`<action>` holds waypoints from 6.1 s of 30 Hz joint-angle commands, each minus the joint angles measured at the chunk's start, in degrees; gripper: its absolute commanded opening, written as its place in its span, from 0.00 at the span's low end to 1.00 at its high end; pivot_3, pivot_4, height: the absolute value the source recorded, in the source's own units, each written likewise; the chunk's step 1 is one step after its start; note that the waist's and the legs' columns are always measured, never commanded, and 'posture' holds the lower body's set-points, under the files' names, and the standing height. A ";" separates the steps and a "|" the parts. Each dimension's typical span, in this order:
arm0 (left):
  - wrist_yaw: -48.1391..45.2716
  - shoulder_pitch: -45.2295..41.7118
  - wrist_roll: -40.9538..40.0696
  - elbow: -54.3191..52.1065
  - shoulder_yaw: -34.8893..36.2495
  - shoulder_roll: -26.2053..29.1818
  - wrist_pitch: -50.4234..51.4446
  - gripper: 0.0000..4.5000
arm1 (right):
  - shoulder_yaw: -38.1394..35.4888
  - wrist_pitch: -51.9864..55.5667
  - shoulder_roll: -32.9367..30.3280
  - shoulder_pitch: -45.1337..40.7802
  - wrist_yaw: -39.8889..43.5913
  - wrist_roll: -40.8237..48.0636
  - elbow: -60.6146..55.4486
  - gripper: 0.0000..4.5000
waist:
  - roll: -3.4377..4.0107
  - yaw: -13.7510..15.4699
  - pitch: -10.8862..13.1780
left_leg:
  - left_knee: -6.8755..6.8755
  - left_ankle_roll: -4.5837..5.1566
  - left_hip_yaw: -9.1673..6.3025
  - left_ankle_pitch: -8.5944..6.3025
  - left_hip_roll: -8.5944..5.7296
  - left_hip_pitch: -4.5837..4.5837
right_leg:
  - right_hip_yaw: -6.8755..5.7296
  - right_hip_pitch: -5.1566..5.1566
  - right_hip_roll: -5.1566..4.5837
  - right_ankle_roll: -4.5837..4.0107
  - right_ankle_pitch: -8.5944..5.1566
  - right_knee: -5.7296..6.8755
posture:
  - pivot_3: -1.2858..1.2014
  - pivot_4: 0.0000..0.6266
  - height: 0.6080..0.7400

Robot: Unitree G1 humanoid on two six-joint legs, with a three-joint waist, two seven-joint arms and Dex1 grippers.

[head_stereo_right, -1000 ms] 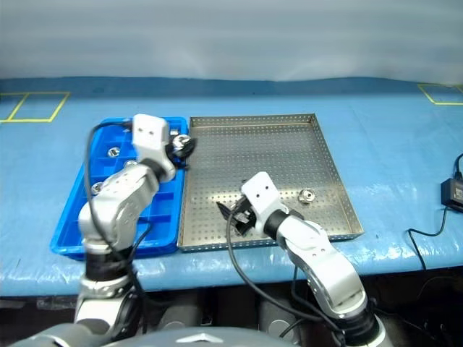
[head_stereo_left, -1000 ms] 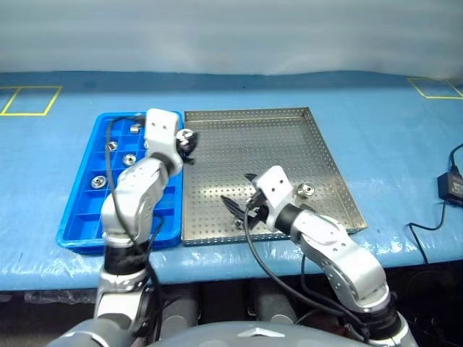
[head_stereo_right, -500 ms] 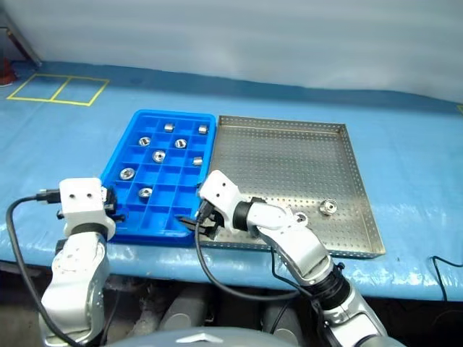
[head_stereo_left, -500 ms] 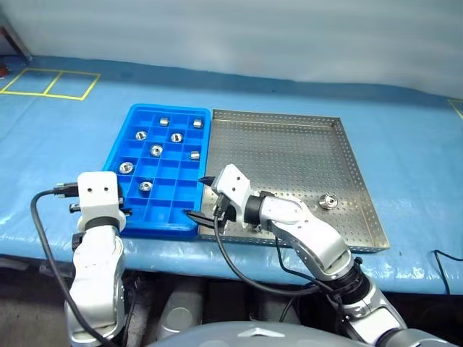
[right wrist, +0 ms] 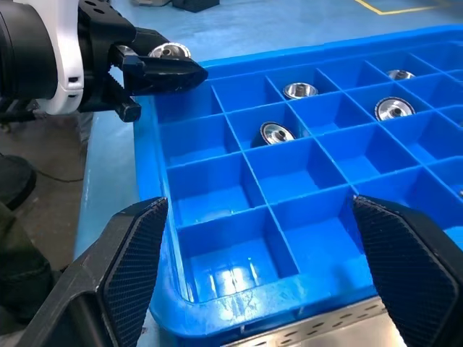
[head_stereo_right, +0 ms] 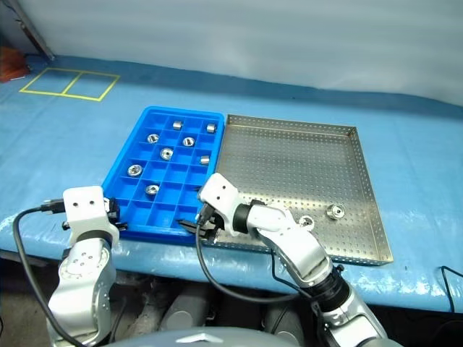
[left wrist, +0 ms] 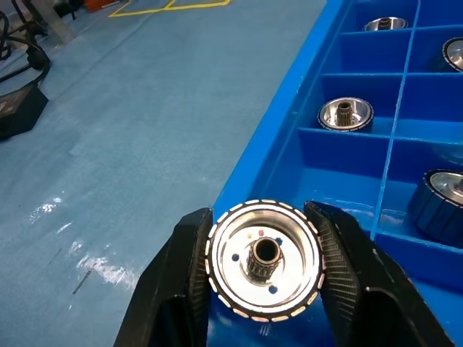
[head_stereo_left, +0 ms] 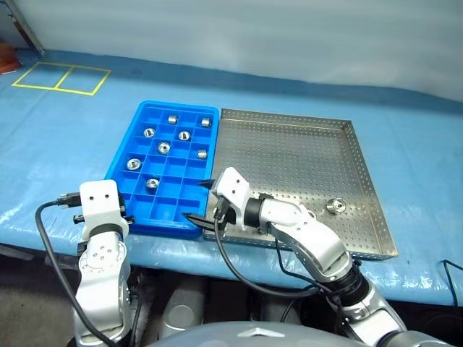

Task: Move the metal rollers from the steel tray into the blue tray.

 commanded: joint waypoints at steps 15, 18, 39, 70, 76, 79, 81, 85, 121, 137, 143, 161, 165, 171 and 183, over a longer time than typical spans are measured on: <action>-27.04 -26.26 -21.02 12.48 -8.19 7.98 0.40 0.97 | -18.94 9.04 -6.56 16.75 -11.13 0.40 -19.40 0.95 | 0.01 -5.13 -0.01 | 0.08 0.08 -0.02 -0.01 -0.12 0.00 | -0.07 0.42 -0.08 0.01 -0.03 -0.04 | 0.52 0.24 1.00; -31.44 -28.53 -23.14 16.28 -12.81 11.36 -0.11 0.97 | -20.99 10.68 -7.63 19.90 -12.47 0.46 -22.03 0.95 | 0.05 -7.53 0.00 | 0.06 0.11 0.02 -0.03 -0.12 0.03 | -0.01 0.41 -0.06 0.05 -0.10 -0.01 | 0.48 0.24 1.00; -41.47 -8.60 -26.71 10.22 -18.30 26.20 -19.97 0.97 | -16.41 25.13 0.15 12.92 -22.04 -0.96 -19.05 0.95 | 0.16 -11.46 0.02 | -0.12 0.13 0.46 -0.07 0.05 0.28 | 0.75 0.24 -0.28 0.00 -0.12 0.09 | 0.49 0.24 1.00; -36.68 3.57 -27.70 5.59 -15.00 25.15 -27.36 0.97 | -13.13 35.16 -2.51 7.12 -18.87 4.94 -17.36 0.29 | 0.18 -8.85 0.04 | -0.12 0.17 0.53 -0.09 0.04 0.26 | 0.62 -0.02 -0.27 0.30 -0.26 0.08 | 0.56 0.24 1.00; -29.96 5.60 -25.92 3.34 -12.02 21.70 -28.14 0.97 | -11.18 31.77 -2.17 -2.73 -17.50 4.13 -12.62 0.29 | 0.19 -7.81 0.05 | -0.13 0.17 0.52 -0.09 0.07 0.22 | 0.64 0.08 -0.15 0.34 -0.24 0.10 | 0.59 0.24 1.00; -26.47 7.08 -24.92 1.85 -9.85 19.94 -27.75 0.97 | -9.00 27.70 0.04 -7.32 -17.26 2.93 -6.84 0.29 | 0.18 -6.61 0.05 | -0.15 0.17 0.52 -0.09 0.07 0.22 | 0.64 0.08 0.09 0.34 -0.24 0.10 | 0.62 0.24 1.00; -24.89 8.23 -24.87 0.73 -8.55 19.12 -27.41 0.97 | -6.80 23.65 0.88 -9.91 -16.74 1.25 -2.74 0.29 | 0.18 -5.77 0.05 | -0.17 0.16 0.52 -0.08 0.06 0.21 | 0.63 0.07 0.10 0.29 -0.21 0.10 | 0.64 0.24 1.00; -21.52 11.18 -24.32 -1.96 -5.94 17.44 -27.34 0.97 | -4.48 13.80 4.58 -14.01 -16.38 -1.85 6.08 0.29 | 0.18 -3.55 0.05 | -0.21 0.17 0.52 -0.09 -0.01 0.15 | 0.62 0.05 0.07 0.17 -0.14 0.06 | 0.66 0.24 1.00; -17.93 9.64 -25.72 -5.07 -5.79 14.55 -22.48 0.97 | -13.53 -8.46 20.37 -20.16 -14.93 -7.29 31.62 0.99 | 0.24 5.53 0.07 | -1.09 -0.73 -0.06 0.36 0.20 0.15 | 0.22 -0.14 0.61 0.14 -0.34 0.07 | 0.65 0.24 1.00; -32.01 -5.48 -28.67 7.50 -20.22 19.65 -22.15 0.97 | -24.76 21.73 10.09 3.77 -25.55 -8.38 -8.27 0.99 | 0.35 -8.16 0.01 | -1.16 -0.70 -0.09 0.38 0.31 0.33 | 0.20 0.05 0.63 -0.36 -0.32 0.19 | 0.52 0.24 1.00; -35.36 -6.76 -27.37 8.48 -23.60 22.96 -22.31 0.97 | -24.66 25.85 12.55 9.53 -27.43 -7.74 -13.14 0.99 | 0.35 -9.74 0.01 | -1.12 -0.72 0.01 0.39 0.49 0.42 | 0.44 0.02 0.83 -0.19 -0.39 0.25 | 0.51 0.24 1.00; -35.10 -4.02 -25.08 8.27 -25.77 23.19 -24.23 0.97 | -22.79 31.58 10.24 13.71 -26.07 -6.01 -14.81 0.78 | 0.33 -9.18 0.01 | -0.99 -0.68 0.35 0.39 0.45 0.43 | 0.86 -0.05 0.76 -0.18 -0.41 0.21 | 0.53 0.24 1.00; -33.82 -3.20 -24.64 7.83 -25.51 22.66 -24.49 0.97 | -22.40 36.69 8.53 12.53 -24.66 -4.21 -17.86 0.49 | 0.32 -9.00 0.01 | -0.99 -0.68 0.35 0.39 0.44 0.42 | 0.86 -0.05 0.76 -0.17 -0.41 0.21 | 0.55 0.24 1.00; -32.43 -2.41 -23.93 7.28 -25.09 21.94 -24.88 0.97 | -20.69 40.48 5.67 8.18 -22.37 -1.79 -19.93 0.05 | 0.31 -8.62 0.01 | -0.98 -0.68 0.34 0.39 0.44 0.43 | 0.85 -0.03 0.76 -0.16 -0.40 0.21 | 0.56 0.24 1.00; -29.73 -0.41 -23.96 5.44 -22.52 20.66 -25.12 0.97 | -20.48 34.45 6.76 -0.01 -23.26 -2.06 -13.25 0.14 | 0.27 -5.99 -0.01 | -1.01 -0.62 0.30 0.36 0.36 0.36 | 0.80 -0.05 0.73 -0.01 -0.13 0.14 | 0.59 0.24 1.00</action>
